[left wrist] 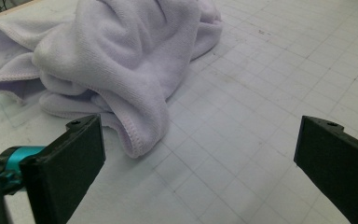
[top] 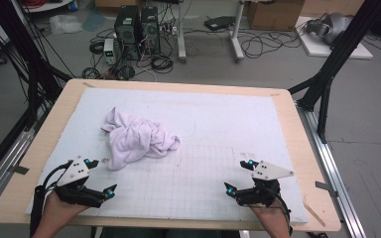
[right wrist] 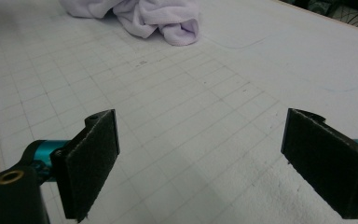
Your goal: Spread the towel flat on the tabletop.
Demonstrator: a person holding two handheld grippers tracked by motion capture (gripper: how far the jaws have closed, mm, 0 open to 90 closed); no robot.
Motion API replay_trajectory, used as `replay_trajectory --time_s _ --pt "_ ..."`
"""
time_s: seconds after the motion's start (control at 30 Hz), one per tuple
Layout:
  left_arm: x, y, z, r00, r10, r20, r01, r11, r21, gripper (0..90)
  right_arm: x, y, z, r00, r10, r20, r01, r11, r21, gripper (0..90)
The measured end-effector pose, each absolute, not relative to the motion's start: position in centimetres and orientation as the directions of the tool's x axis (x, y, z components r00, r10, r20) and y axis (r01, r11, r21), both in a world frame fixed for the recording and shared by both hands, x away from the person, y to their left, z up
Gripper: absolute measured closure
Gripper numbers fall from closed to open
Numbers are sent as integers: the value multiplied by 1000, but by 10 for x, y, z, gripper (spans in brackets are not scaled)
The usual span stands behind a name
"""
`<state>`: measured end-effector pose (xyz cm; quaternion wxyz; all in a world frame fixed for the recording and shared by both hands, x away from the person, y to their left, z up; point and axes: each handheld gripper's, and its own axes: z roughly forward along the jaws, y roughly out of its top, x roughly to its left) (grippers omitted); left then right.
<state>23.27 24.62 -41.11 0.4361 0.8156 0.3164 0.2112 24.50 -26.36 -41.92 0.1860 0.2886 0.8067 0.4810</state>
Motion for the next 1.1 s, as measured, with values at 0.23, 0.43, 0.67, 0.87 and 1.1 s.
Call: replay_trajectory --time_s 0.23,0.43,0.67,0.87,1.1 --pt "233 247 -411 713 698 68 331 -420 845 33 245 -264 -419 -762 647 -19 289 366 885 105" --pt "233 246 -410 719 692 69 326 -422 846 33 243 -265 -419 -760 650 -16 291 362 885 105" --pt "233 246 -409 716 695 68 325 -417 849 33 244 -264 -419 -763 647 -16 287 360 888 105" --pt "234 245 -409 717 694 69 326 -421 847 33 246 -262 -418 -772 636 -20 279 366 888 105" --pt "239 246 -406 722 689 68 322 -421 848 81 255 -259 -413 -778 628 -7 286 364 886 106"
